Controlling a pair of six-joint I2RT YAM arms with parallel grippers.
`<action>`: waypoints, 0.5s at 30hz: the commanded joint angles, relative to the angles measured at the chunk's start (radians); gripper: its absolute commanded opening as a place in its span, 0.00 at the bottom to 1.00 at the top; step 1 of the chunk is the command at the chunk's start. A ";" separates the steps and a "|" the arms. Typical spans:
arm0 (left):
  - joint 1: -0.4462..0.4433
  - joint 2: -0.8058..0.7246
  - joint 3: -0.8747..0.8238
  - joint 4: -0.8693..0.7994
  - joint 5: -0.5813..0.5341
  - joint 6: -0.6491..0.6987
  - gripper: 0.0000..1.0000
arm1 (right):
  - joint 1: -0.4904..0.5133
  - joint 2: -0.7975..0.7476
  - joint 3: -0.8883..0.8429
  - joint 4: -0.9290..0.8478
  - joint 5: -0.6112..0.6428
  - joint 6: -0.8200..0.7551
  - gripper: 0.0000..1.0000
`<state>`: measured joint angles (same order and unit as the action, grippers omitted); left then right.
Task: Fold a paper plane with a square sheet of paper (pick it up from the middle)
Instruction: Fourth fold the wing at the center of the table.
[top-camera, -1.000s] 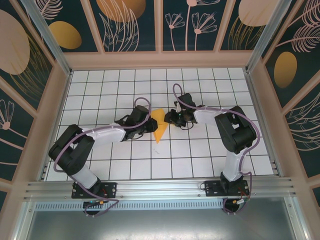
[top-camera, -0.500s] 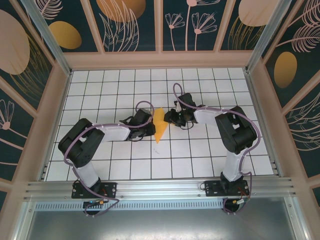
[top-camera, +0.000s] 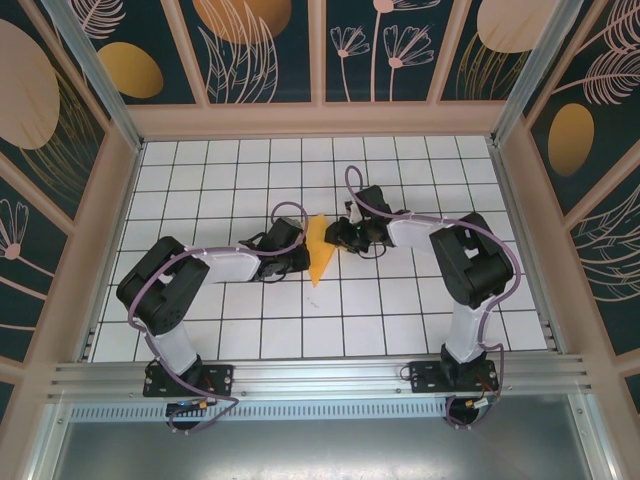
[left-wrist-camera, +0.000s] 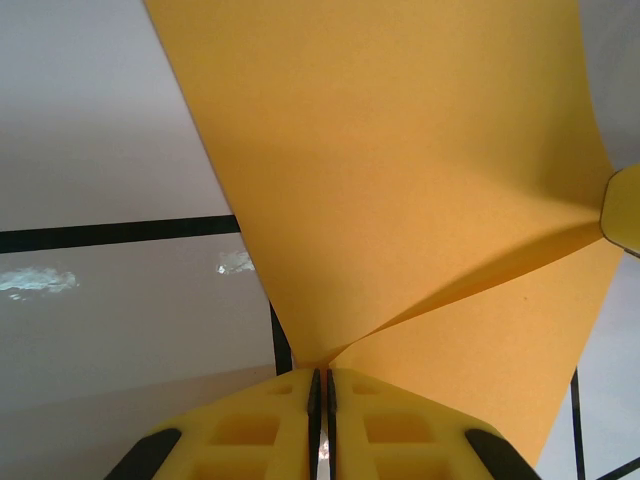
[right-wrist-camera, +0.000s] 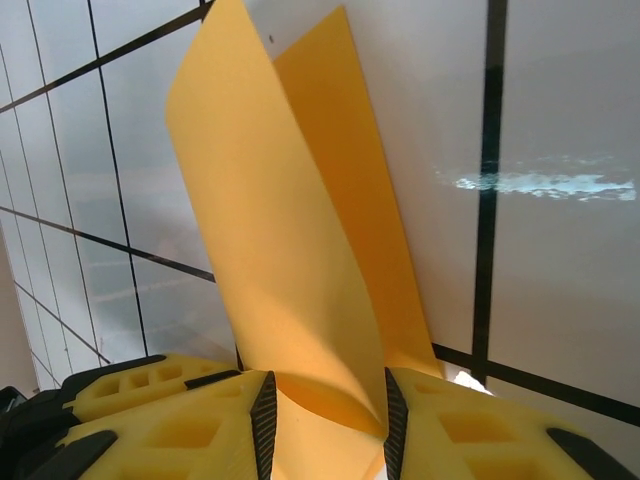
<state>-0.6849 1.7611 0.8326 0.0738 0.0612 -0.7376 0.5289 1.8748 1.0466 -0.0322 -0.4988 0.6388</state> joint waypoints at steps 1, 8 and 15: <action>0.004 0.027 -0.010 0.006 0.002 0.002 0.14 | 0.022 -0.010 -0.007 0.030 -0.013 0.023 0.36; 0.003 -0.001 -0.027 0.040 0.014 -0.050 0.14 | 0.084 -0.059 -0.080 0.078 0.067 0.056 0.32; 0.003 -0.030 -0.051 0.083 0.043 -0.099 0.14 | 0.110 -0.099 -0.124 0.124 0.086 0.064 0.31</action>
<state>-0.6811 1.7493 0.7998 0.1242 0.0708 -0.8001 0.6273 1.8263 0.9409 0.0410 -0.4366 0.6903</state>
